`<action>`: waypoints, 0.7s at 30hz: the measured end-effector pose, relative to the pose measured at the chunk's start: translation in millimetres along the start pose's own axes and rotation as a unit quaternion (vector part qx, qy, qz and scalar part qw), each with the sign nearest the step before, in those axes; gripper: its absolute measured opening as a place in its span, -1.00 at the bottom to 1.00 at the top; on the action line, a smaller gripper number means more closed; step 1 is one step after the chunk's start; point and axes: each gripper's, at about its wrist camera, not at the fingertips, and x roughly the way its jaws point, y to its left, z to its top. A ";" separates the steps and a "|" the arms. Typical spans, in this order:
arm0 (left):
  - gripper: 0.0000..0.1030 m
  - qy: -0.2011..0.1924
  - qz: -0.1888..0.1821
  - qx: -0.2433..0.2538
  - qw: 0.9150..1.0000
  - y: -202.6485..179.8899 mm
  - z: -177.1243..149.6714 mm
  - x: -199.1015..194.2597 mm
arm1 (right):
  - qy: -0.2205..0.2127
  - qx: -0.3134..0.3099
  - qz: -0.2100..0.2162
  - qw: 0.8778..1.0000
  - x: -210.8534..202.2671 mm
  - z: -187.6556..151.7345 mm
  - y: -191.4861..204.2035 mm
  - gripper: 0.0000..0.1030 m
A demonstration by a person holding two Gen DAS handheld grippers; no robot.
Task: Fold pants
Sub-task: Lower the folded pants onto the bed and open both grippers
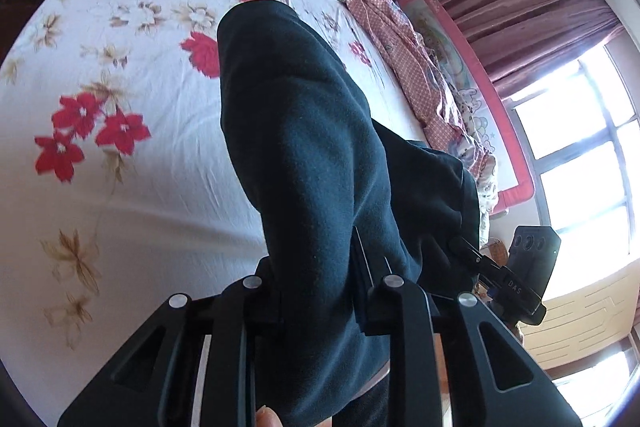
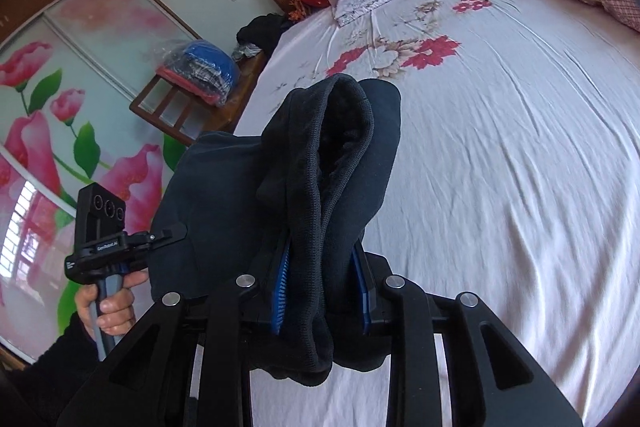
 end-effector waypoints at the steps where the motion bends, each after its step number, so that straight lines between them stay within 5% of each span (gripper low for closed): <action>1: -0.56 -0.005 0.006 0.001 1.000 3.6 11.1 -0.3 | 0.000 0.000 0.004 1.000 9.8 7.2 0.5 -0.49; 6: -0.55 -0.014 0.028 -0.016 0.999 37.6 45.9 17.4 | 0.024 0.011 0.027 0.999 75.0 28.9 -18.1 -0.49; 8: -0.52 -0.008 0.046 -0.032 0.998 60.0 54.0 36.9 | 0.050 0.023 -0.006 0.998 106.8 25.0 -36.0 -0.40; 10: -0.39 0.020 0.073 -0.067 0.995 90.4 53.5 61.3 | 0.073 0.063 -0.023 0.995 129.8 12.9 -63.6 0.18; 12: -0.32 0.014 0.053 -0.100 0.993 116.0 45.0 65.4 | 0.049 0.125 0.033 0.990 122.2 3.3 -83.2 0.22; 16: -0.09 -0.018 0.039 -0.115 0.993 127.1 30.0 37.9 | 0.028 0.107 0.022 0.994 86.3 -7.2 -79.9 0.22; 21: 0.32 -0.048 0.154 -0.079 0.984 110.7 7.3 -6.0 | 0.031 0.079 -0.046 0.995 43.5 -15.3 -55.3 0.27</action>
